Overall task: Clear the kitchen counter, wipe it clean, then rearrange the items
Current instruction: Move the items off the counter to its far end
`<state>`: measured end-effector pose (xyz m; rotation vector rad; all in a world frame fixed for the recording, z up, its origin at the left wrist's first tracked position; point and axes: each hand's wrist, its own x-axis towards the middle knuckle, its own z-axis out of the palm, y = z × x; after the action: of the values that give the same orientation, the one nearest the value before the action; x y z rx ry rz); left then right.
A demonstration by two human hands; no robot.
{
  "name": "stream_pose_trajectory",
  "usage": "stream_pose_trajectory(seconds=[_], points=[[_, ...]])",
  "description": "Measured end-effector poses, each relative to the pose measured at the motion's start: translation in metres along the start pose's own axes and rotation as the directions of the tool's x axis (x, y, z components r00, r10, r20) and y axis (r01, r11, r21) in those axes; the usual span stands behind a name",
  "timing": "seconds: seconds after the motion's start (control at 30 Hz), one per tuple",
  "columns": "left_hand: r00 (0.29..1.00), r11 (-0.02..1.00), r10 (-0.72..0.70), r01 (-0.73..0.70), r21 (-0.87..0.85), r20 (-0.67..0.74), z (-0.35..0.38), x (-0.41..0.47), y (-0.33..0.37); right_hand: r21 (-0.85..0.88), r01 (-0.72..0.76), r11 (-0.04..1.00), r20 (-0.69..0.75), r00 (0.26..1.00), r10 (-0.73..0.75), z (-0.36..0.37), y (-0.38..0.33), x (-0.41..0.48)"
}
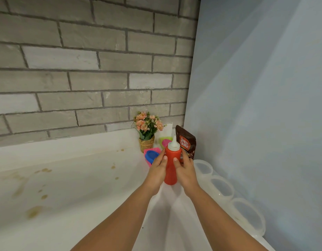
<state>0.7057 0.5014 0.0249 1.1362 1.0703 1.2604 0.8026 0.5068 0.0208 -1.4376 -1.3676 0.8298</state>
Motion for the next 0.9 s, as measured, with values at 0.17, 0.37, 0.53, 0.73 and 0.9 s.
stream_pose_trajectory(seconds=[0.17,0.37,0.53,0.73,0.9], points=[[1.000,0.998,-0.001,0.000,0.067,0.009,-0.007,-0.007,0.001,0.000,0.019,1.000,-0.036,0.999,-0.019,-0.003,-0.005,-0.007],[0.991,0.997,0.035,-0.025,0.079,-0.132,-0.026,-0.023,0.008,0.003,0.210,0.978,-0.223,0.953,-0.204,0.005,-0.036,-0.032],[0.983,0.989,0.104,-0.086,0.118,-0.149,-0.058,-0.056,0.034,0.109,0.271,0.956,-0.047,0.962,-0.267,0.034,-0.061,-0.059],[0.965,0.977,0.112,-0.065,0.202,-0.235,-0.134,-0.106,0.051,0.202,0.279,0.939,0.107,0.946,-0.304,0.098,-0.094,-0.108],[0.934,0.965,0.123,-0.033,0.261,-0.335,-0.216,-0.173,0.067,0.253,0.266,0.930,0.229,0.917,-0.325,0.171,-0.126,-0.167]])
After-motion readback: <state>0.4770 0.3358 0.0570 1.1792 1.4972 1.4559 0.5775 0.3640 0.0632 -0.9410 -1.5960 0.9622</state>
